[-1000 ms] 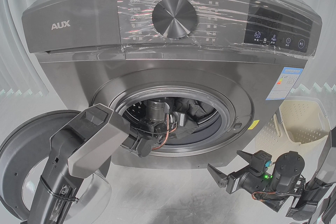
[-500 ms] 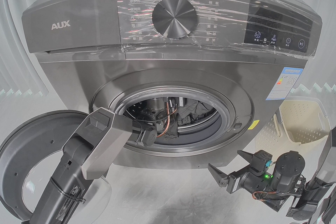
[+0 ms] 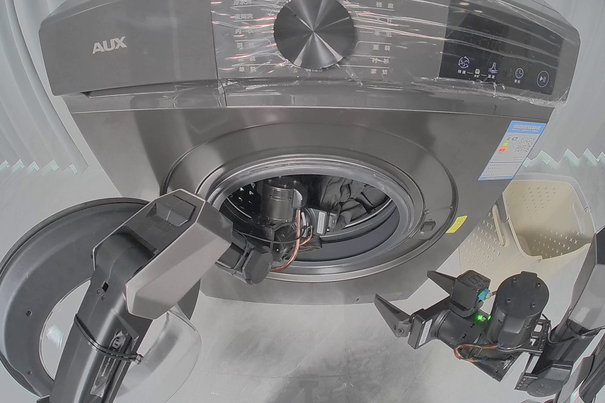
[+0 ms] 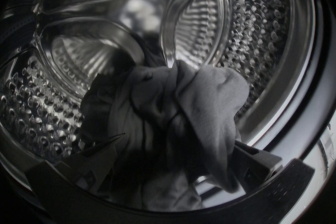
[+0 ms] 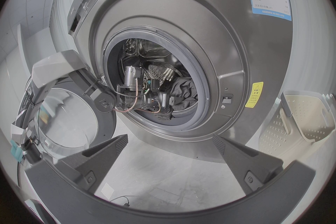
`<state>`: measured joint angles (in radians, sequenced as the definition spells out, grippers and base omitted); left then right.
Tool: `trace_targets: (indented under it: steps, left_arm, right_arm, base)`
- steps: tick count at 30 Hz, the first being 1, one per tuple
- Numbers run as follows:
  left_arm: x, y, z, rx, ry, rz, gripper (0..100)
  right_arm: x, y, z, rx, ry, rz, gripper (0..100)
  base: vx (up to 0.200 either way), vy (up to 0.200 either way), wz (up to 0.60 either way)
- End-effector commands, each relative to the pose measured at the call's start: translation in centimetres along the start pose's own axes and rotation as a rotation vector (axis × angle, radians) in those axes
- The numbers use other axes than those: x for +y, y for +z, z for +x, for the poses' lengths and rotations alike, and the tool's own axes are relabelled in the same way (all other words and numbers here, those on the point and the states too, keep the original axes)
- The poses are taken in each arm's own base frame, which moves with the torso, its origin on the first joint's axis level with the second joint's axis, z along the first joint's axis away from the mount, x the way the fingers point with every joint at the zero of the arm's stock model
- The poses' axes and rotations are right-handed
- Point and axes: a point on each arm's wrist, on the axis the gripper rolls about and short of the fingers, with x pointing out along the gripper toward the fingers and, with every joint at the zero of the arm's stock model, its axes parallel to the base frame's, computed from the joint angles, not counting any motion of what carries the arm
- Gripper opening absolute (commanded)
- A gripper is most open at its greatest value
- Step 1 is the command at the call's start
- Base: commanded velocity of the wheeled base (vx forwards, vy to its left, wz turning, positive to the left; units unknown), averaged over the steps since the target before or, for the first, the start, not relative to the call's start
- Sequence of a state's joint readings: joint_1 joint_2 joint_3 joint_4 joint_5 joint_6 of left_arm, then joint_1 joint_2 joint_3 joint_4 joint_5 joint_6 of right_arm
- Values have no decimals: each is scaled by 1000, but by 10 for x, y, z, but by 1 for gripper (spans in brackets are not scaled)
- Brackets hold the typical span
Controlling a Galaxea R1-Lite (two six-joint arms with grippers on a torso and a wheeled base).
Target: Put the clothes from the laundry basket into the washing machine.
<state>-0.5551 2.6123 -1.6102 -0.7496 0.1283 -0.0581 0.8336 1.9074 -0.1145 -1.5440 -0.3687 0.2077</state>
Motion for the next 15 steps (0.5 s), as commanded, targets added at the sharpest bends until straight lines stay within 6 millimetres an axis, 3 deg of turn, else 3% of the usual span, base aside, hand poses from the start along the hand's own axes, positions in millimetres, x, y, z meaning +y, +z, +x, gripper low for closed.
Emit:
trace_targets:
  steps: [1,10,11,15]
  left_arm:
    - [1,2,-24,79,-37,19,100]
    - [0,-14,-15,99,-37,27,100]
    - [0,-14,-15,99,-37,27,0]
    - [0,-14,-10,85,-38,24,0]
  right_arm:
    - [0,0,1,1,1,0,100]
    - [0,0,1,1,1,2,100]
    - [0,0,1,1,1,2,100]
    - [1,0,1,0,1,2,100]
  base:
    - [0,0,0]
    - [0,0,0]
    - [0,0,0]
    - [0,0,0]
